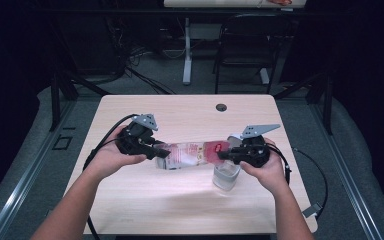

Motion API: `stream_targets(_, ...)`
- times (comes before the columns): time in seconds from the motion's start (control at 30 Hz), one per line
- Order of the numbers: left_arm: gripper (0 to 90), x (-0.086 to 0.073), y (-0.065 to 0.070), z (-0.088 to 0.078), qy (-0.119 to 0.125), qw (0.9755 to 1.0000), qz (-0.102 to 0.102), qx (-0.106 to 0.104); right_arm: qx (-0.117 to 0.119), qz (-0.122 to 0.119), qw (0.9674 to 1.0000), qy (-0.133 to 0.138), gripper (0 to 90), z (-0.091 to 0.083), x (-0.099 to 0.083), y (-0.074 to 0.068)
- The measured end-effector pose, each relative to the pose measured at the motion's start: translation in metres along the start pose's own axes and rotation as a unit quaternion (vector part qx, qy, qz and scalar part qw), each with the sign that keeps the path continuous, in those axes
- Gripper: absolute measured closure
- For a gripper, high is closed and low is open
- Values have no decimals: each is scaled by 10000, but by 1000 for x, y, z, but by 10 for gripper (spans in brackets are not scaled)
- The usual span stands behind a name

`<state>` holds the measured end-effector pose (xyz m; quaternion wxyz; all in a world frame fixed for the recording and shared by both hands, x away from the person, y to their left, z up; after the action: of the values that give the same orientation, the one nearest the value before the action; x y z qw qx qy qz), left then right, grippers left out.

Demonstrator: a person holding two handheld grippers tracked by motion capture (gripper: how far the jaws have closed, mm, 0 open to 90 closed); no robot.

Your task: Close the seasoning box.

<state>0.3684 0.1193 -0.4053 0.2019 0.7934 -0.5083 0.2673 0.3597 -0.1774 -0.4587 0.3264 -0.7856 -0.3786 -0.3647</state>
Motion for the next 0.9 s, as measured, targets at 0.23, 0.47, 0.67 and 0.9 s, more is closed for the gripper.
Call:
stream_targets(0.23, 694, 3, 1, -1, 23, 10000, 6, 21, -55, 15, 10000, -3, 841, -1, 0, 1)
stream_targets(0.47, 698, 7, 0, -2, 8, 10000, 25, 26, -104, 25, 9999, -8, 839, -1, -1, 1)
stream_targets(0.67, 703, 11, 1, -2, 18, 10000, 32, 43, -186, -7, 9998, -86, 833, -1, -1, 0)
stream_targets(0.9, 711, 16, 2, -3, 22, 10000, 63, 64, -267, -15, 9996, -123, 831, -3, -1, -1)
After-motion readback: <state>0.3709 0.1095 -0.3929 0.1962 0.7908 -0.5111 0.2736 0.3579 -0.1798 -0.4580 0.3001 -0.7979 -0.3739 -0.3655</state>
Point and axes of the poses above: each handheld gripper's, and its own axes: z roughly forward along the jaws, x roughly out of its top, y roughly to its right, the point moved 3 cm from there along z, roughly forward along the jaws, and after that the axes turned 3 degrees about x, right-handed, at the moved point
